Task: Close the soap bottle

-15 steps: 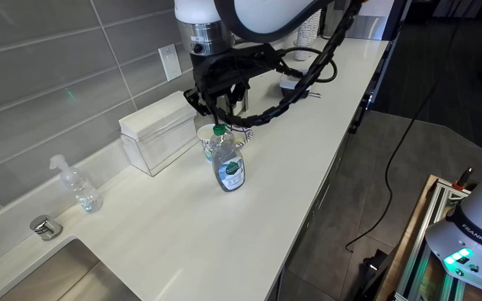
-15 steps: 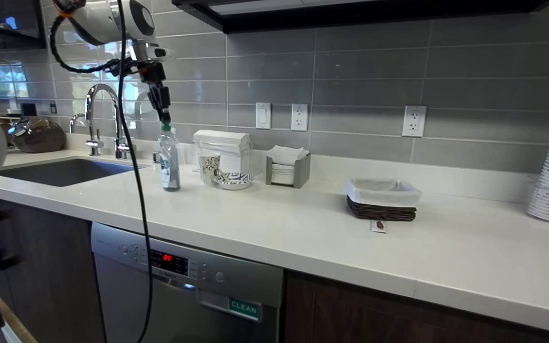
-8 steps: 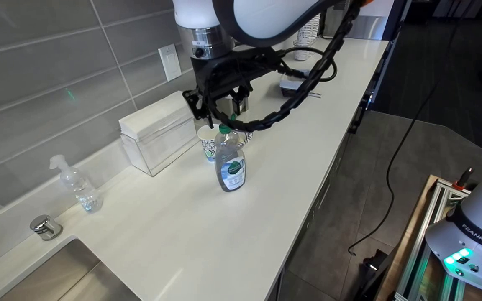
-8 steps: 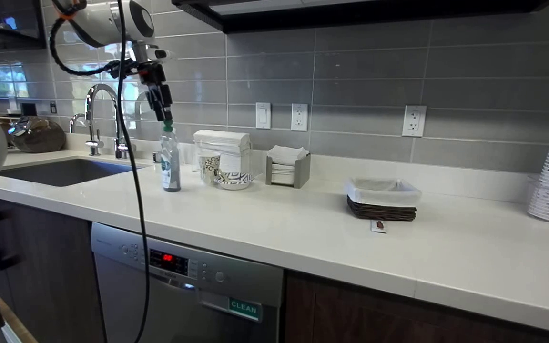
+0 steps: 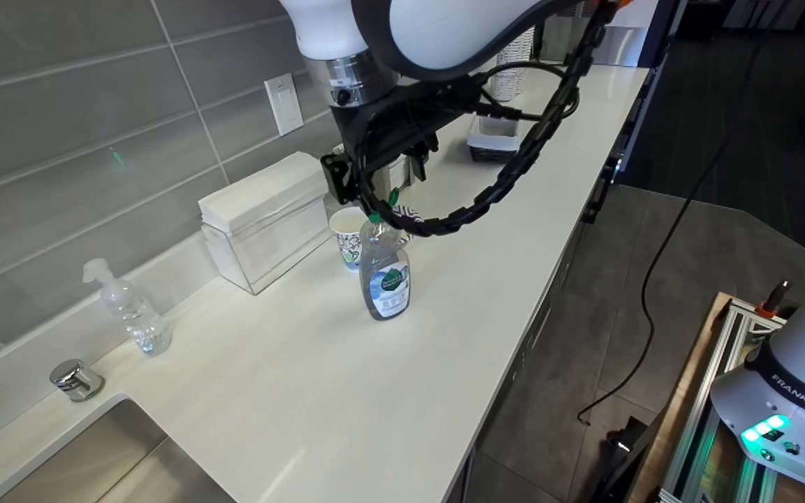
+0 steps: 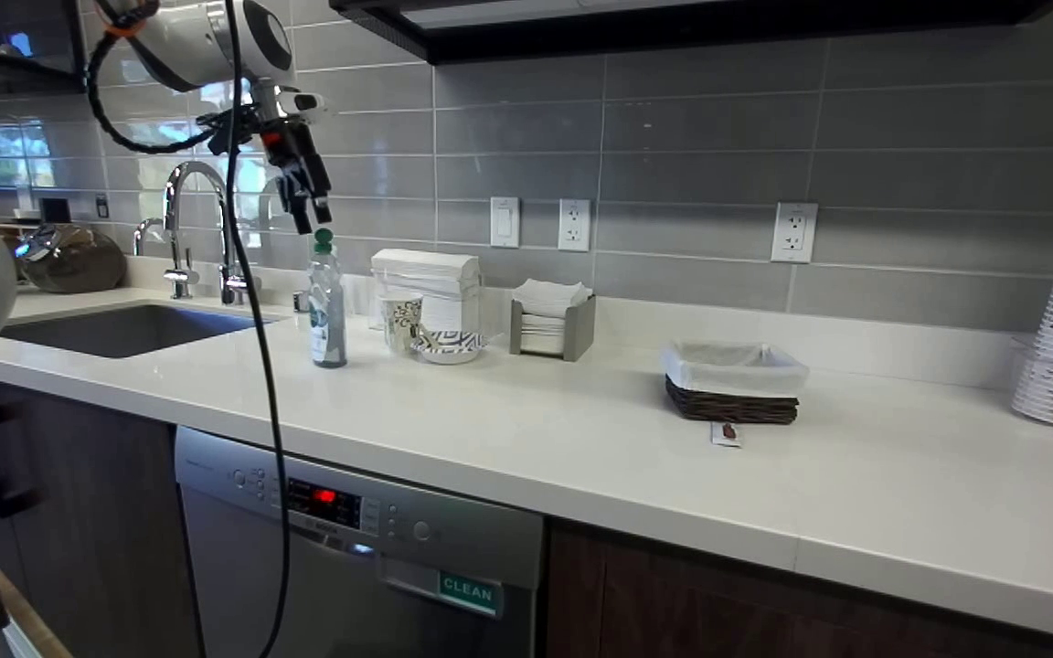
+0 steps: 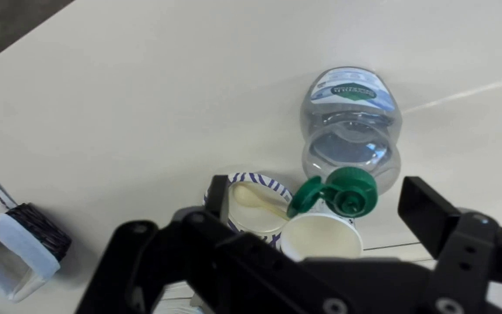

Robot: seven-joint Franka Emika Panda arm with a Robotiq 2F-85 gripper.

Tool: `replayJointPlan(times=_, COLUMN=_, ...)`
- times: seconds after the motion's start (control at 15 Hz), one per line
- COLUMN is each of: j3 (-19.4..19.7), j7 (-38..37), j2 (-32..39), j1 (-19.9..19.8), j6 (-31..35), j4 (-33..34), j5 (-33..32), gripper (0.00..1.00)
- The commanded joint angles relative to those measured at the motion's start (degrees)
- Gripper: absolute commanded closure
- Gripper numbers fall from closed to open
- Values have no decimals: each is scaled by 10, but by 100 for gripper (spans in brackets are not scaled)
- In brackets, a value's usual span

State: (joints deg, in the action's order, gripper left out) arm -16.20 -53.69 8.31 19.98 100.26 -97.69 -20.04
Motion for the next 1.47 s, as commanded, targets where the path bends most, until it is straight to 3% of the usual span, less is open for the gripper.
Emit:
replayJointPlan(times=0.0, j3=6, j7=-22, j2=23, j1=12, j6=-59, j4=33, j5=-15, gripper=0)
replayJointPlan(times=1.4, j3=24, j7=-81, j2=80, j1=25, j6=-64, j4=86, j5=2, gripper=0)
